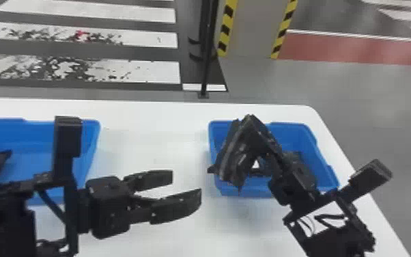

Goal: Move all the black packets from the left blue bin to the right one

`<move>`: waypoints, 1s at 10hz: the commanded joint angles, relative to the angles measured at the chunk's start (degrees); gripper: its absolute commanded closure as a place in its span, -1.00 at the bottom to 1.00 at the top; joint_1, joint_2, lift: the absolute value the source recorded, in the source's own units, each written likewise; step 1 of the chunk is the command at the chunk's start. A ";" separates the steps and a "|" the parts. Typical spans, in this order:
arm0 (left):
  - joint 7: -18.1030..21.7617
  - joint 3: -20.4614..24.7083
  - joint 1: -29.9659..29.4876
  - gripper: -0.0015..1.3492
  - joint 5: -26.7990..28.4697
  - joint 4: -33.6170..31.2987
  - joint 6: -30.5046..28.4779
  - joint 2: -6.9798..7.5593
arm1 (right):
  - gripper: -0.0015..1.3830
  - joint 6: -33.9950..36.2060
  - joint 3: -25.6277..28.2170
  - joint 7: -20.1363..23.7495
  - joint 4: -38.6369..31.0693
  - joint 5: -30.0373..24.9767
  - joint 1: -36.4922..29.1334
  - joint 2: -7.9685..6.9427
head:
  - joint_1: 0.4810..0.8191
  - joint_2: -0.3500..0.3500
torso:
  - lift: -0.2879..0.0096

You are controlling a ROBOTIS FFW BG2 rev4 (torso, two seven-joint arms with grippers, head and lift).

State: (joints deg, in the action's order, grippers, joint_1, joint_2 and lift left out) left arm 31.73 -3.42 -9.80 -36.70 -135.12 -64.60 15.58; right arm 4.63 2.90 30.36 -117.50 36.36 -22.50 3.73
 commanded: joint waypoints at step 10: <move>0.00 5.94 -1.73 -0.79 0.13 -0.23 0.48 -0.11 | -0.85 1.13 11.73 -2.06 22.51 -9.17 15.48 4.09 | 0.27 -0.87 | -0.31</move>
State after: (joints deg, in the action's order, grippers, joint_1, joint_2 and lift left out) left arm 31.73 1.52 -11.51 -37.11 -135.35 -64.19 15.59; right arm 5.76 14.10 28.26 -93.63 27.73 -5.69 8.16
